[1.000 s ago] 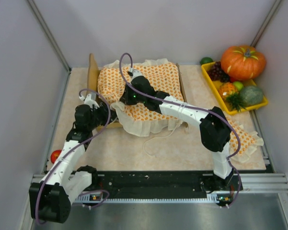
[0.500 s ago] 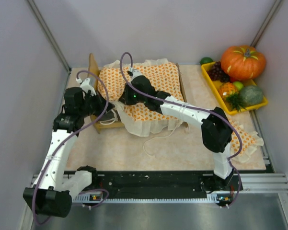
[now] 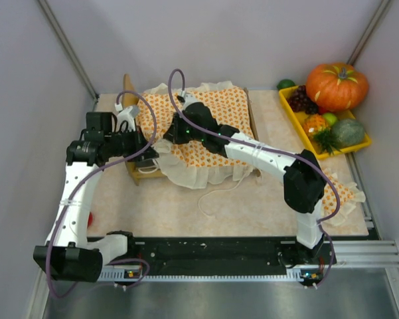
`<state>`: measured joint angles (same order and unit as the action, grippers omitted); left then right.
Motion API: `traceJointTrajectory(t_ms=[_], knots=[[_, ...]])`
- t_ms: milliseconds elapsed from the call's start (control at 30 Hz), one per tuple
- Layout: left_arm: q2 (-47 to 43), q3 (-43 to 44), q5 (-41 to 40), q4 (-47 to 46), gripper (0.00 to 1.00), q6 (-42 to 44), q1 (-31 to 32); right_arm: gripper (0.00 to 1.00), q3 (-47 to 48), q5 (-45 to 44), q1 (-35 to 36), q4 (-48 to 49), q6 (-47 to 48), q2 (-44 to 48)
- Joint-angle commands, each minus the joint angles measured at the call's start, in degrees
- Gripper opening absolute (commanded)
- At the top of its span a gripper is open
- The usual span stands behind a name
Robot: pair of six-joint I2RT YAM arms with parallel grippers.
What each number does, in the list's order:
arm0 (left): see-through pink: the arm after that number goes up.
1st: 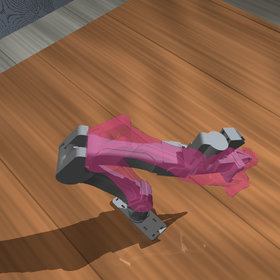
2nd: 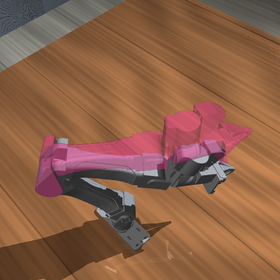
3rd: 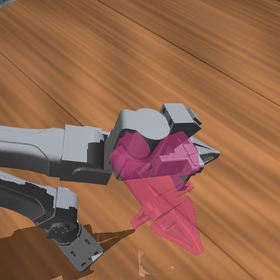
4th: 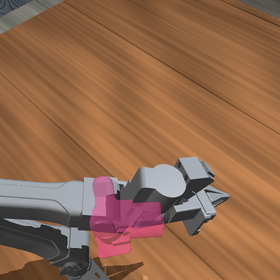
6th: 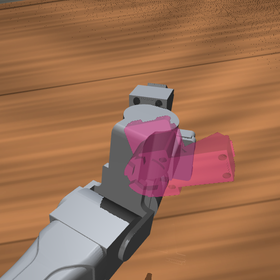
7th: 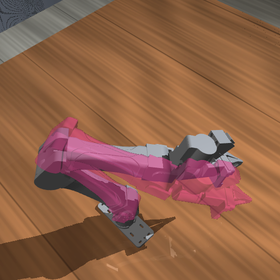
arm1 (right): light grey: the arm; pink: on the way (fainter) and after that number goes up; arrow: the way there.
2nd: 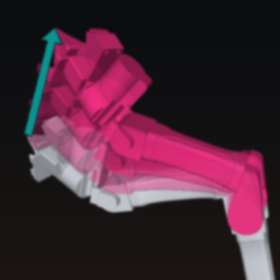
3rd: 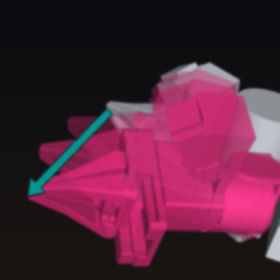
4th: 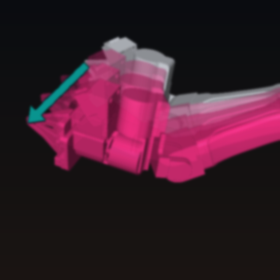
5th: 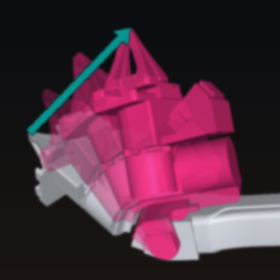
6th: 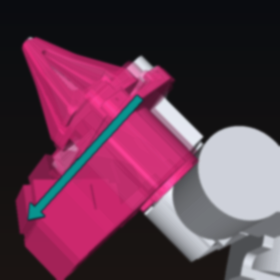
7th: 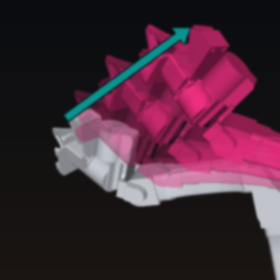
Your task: Set up the pet bed
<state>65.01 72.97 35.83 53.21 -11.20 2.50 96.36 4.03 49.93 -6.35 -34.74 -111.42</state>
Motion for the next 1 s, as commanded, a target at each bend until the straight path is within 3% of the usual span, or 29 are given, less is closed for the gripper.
traceJointTrajectory(t_ms=[0, 333, 467, 567, 700, 833, 900, 933, 967], knots=[[0.29, 2.44, 11.79, 3.83, 0.00, 3.64, -0.22, 0.00, 0.32, -2.98, -0.98, 0.20, 0.90, 2.08], [-0.15, 3.06, 13.82, 5.50, 0.00, 0.66, -0.22, 0.00, -0.55, -1.49, -0.98, 0.20, 0.82, 2.17], [-2.51, -2.56, 22.52, 3.22, 0.00, -2.59, -0.22, 0.00, -1.26, -0.17, -0.98, 0.02, 1.25, 2.26], [-4.62, -7.74, 27.87, -1.52, 0.00, -9.60, -0.39, 0.00, -1.26, -0.16, -0.98, 0.02, 1.78, 2.43], [-7.18, -12.93, 38.06, -14.48, 0.00, -20.33, -0.66, 0.00, -1.00, -0.69, -0.98, 0.02, 2.31, 2.61], [-9.90, -12.94, 36.94, -20.51, 0.00, -26.41, -0.92, 0.00, -0.73, -0.52, -0.98, 0.02, 2.40, 2.69], [-9.91, -15.38, 41.75, -28.03, 0.00, -34.47, -1.18, 0.00, -0.82, -0.52, -0.98, 0.02, 2.31, 2.69], [-9.91, -15.84, 41.69, -30.60, 0.00, -35.72, -1.18, 0.00, -0.82, -0.60, -0.98, 0.02, 2.31, 2.70], [-9.99, -15.41, 38.20, -27.23, 0.00, -31.56, -1.10, 0.00, -0.91, -0.60, -0.98, 0.02, 2.31, 2.78]])
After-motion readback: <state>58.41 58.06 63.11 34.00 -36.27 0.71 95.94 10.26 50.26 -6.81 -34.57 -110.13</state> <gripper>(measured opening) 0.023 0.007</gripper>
